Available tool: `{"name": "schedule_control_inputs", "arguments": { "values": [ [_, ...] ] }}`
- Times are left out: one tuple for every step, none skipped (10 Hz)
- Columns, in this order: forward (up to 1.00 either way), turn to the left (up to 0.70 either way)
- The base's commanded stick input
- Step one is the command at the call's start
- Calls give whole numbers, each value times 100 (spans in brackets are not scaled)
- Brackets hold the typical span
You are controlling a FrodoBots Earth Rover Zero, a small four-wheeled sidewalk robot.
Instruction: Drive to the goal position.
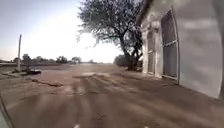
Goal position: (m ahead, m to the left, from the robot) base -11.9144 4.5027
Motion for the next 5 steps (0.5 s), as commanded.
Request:
{"name": "schedule_control_inputs", "arguments": {
  "values": [
    [70, 0],
    [70, 0],
    [70, 0],
    [70, 0],
    [70, 0]
  ]
}}
